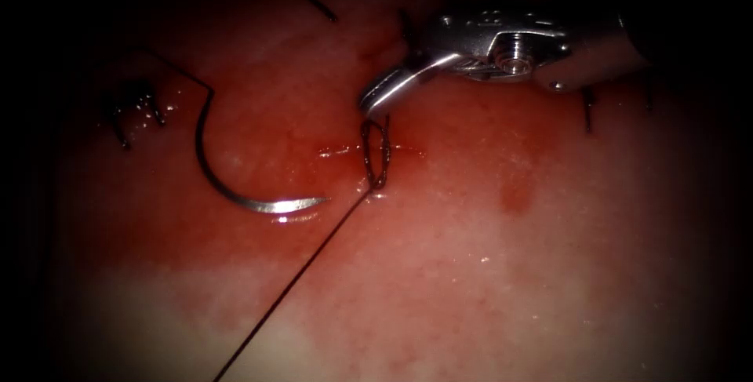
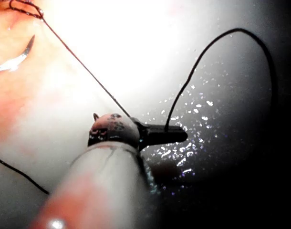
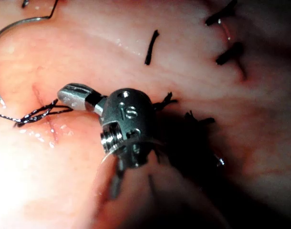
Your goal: Wound Closure
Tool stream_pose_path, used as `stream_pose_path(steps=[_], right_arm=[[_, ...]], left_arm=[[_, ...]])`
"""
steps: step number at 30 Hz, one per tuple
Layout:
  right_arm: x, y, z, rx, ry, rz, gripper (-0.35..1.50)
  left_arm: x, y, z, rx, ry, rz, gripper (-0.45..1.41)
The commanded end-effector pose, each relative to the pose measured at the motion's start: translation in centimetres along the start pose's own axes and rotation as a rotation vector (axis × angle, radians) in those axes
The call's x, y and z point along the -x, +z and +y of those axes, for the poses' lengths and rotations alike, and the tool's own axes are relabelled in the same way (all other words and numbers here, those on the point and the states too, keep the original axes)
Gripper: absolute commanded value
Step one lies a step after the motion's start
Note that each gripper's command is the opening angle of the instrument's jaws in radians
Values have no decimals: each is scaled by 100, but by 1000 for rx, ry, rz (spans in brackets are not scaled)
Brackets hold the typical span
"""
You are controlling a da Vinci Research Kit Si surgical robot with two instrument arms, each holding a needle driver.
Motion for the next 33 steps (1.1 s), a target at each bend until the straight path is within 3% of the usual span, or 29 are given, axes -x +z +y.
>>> stream_pose_path(steps=[1, 4, 11, 33], right_arm=[[2, 8, 1, 0, 1, 0, -35], [0, 6, 2, 18, 10, 4, -35], [0, 4, 3, 26, 13, 13, -35], [5, 10, -6, 19, 11, 17, -35]], left_arm=[[6, 11, -8, -7, -6, -1, -45], [22, 4, -10, -5, -87, -35, -45], [39, -1, -21, 0, -95, -77, -45], [30, 2, -28, 6, 42, -58, -45]])
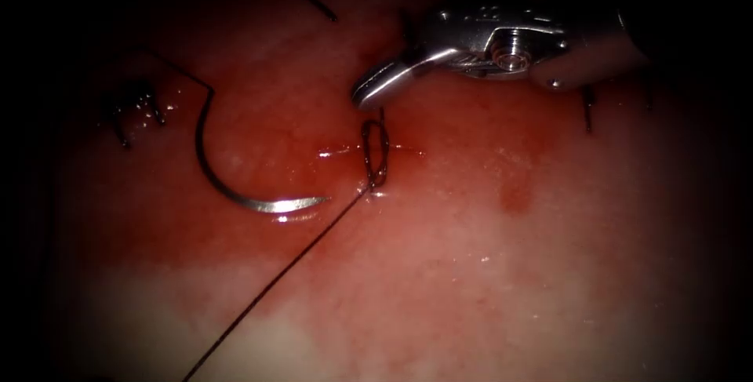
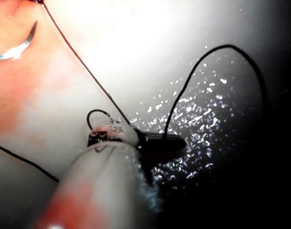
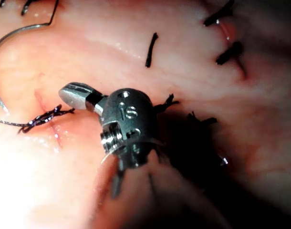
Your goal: Wound Closure
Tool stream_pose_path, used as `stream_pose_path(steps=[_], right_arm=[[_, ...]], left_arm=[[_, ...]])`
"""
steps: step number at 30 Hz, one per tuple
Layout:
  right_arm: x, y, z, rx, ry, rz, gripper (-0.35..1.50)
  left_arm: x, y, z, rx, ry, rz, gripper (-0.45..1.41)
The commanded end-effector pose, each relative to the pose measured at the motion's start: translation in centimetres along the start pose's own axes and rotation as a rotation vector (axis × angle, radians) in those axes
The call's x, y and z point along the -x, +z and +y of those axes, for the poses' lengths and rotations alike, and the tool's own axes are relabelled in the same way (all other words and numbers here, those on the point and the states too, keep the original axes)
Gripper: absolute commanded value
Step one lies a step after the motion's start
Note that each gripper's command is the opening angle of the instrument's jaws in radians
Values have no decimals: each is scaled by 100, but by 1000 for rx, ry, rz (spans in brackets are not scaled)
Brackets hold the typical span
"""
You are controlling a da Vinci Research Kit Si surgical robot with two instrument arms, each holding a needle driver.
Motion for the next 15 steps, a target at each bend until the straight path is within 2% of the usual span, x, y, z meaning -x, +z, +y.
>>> stream_pose_path(steps=[1, 15], right_arm=[[6, 8, -1, -3, 0, 0, -35], [6, 8, -1, -3, 0, 0, -35]], left_arm=[[3, 12, -7, 9, 9, 6, -45], [3, 12, -7, 9, 9, 6, -45]])
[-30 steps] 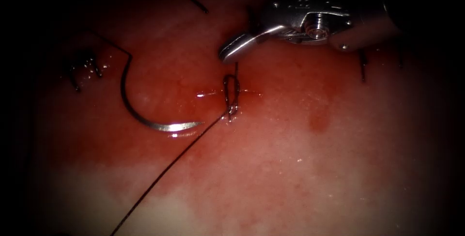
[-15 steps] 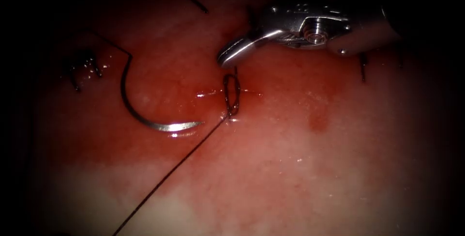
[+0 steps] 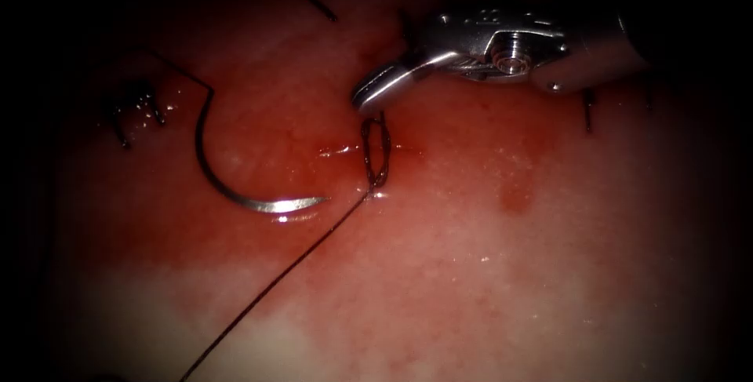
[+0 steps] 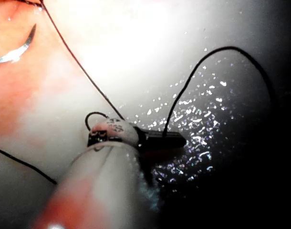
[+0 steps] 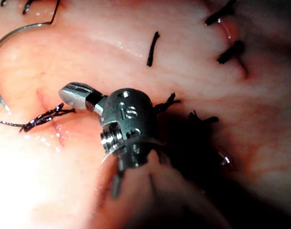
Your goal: Wound Closure
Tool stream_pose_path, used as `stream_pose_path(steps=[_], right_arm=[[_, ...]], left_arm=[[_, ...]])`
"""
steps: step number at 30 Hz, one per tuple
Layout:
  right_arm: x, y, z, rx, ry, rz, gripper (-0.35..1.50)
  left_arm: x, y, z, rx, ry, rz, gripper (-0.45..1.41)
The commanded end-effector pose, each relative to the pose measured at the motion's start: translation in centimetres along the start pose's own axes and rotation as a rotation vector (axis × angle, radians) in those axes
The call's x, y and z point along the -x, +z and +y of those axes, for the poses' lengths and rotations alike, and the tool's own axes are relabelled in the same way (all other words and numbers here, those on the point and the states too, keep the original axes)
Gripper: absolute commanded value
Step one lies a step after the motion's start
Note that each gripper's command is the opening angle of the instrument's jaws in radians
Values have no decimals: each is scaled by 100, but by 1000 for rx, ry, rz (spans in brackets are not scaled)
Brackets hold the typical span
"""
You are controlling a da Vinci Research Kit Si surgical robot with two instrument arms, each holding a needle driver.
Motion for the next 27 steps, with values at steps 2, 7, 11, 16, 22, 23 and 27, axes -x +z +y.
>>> stream_pose_path(steps=[2, 7, 11, 16, 22, 23, 27], right_arm=[[5, 8, 0, -2, 0, 0, -35], [5, 8, 0, -2, 0, 0, -35], [5, 8, 0, -2, 0, 0, -35], [6, 9, -1, 8, 5, 9, -35], [6, 10, -2, 7, 4, 9, -35], [6, 10, -2, 7, 4, 9, -35], [7, 10, -3, 4, 3, 9, -35]], left_arm=[[6, 12, -6, 4, -2, 2, -45], [6, 12, -6, 4, -2, 2, -45], [6, 12, -6, 4, -2, 2, -45], [6, 12, -6, 4, -2, 2, -45], [6, 12, -6, 4, -2, 2, -45], [6, 12, -6, 4, -2, 2, -45], [6, 12, -6, 4, -2, 2, -45]])
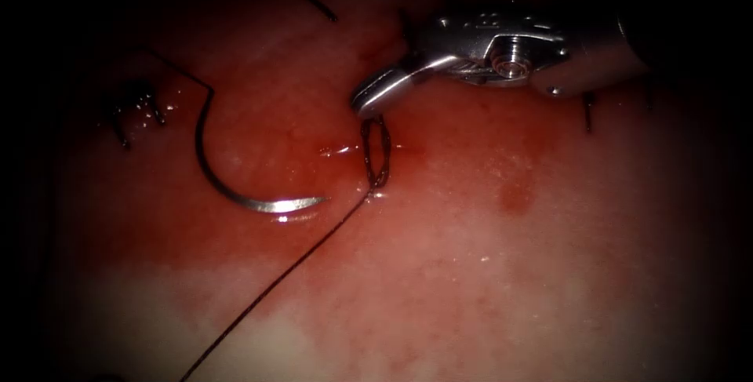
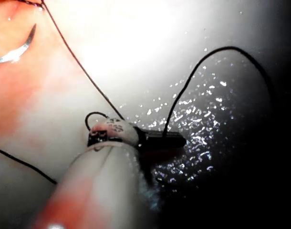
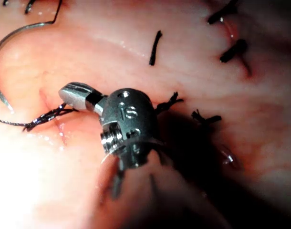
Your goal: Wound Closure
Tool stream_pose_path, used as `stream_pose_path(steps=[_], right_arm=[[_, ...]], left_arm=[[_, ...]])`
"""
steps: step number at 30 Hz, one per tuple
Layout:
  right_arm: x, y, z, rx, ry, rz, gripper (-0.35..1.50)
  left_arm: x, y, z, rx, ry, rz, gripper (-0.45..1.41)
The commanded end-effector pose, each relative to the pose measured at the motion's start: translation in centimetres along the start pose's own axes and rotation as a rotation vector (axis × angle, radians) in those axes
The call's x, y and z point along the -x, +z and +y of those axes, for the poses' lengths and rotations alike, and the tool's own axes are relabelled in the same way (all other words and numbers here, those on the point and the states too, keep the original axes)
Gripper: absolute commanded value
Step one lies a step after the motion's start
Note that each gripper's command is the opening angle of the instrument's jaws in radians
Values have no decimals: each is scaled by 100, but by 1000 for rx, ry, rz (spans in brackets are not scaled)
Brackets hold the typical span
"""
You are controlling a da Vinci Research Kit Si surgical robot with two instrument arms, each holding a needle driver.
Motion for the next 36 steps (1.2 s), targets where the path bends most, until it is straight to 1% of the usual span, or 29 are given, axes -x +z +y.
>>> stream_pose_path(steps=[1, 20, 21, 22, 25, 27, 30, 31, 32, 36], right_arm=[[6, 8, 0, -5, 0, 0, -35], [7, 4, -1, -7, 0, 1, -35], [7, 4, -2, -8, 0, 1, -35], [8, 4, -2, -8, 0, 1, -35], [8, 3, -3, -6, 1, 7, -35], [8, 3, -3, -6, 0, 7, -35], [8, 3, -2, -5, 1, 7, -35], [7, 3, -2, -5, 1, 7, -35], [7, 3, -2, -5, 1, 7, -35], [7, 3, -1, 1, 3, 10, -35]], left_arm=[[6, 12, -6, 4, -2, 2, -45], [6, 12, -6, 4, -2, 2, -45], [5, 13, -6, 0, 70, 2, -45], [5, 15, -6, -4, 111, 6, -45], [6, 20, -6, -14, 167, 1, -45], [6, 21, -5, -21, 173, 4, -45], [12, 26, 3, -94, 172, 10, -45], [18, 32, 13, -107, 170, 4, -45], [18, 32, 13, -107, 170, 4, -45], [34, 46, 36, -105, 171, -1, -45]])
